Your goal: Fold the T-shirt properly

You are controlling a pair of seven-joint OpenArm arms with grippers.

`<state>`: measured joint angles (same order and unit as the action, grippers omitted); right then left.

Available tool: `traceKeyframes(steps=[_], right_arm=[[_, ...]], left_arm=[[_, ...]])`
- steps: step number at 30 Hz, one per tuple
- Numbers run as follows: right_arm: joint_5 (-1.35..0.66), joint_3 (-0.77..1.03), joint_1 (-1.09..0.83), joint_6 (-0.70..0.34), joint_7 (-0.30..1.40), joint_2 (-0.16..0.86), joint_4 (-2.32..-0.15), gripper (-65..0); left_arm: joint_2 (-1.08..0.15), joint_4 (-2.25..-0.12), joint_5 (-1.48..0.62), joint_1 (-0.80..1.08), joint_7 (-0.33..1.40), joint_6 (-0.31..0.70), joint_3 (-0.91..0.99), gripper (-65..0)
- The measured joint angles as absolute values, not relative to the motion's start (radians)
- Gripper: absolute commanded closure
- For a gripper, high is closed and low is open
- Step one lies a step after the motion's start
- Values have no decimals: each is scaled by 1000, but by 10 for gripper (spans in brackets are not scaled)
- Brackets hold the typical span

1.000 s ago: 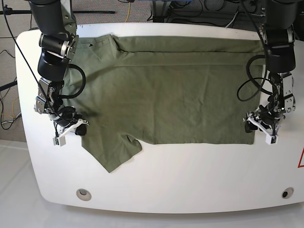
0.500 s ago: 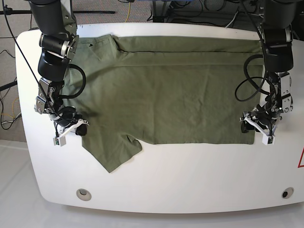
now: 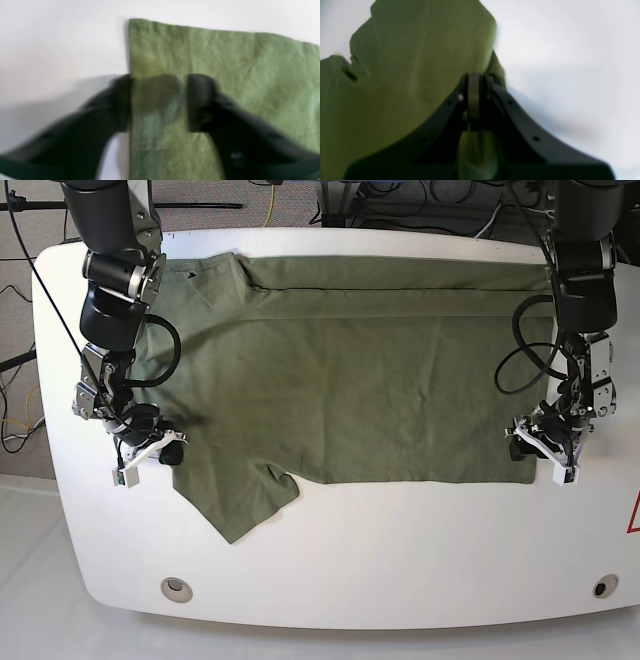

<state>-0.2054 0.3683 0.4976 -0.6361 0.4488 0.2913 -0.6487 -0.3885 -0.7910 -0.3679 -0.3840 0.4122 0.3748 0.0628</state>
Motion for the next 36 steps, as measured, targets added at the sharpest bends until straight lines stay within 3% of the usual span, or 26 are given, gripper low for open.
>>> traceKeyframes(steps=[6, 36], right_arm=[[-205, 368, 498, -636, 449, 292, -649, 0], [-194, 367, 506, -636, 464, 294, -649, 0]], left_arm=[[-389, -791, -371, -383, 428, 375, 65, 0], [-389, -815, -386, -374, 447, 382, 63, 0]])
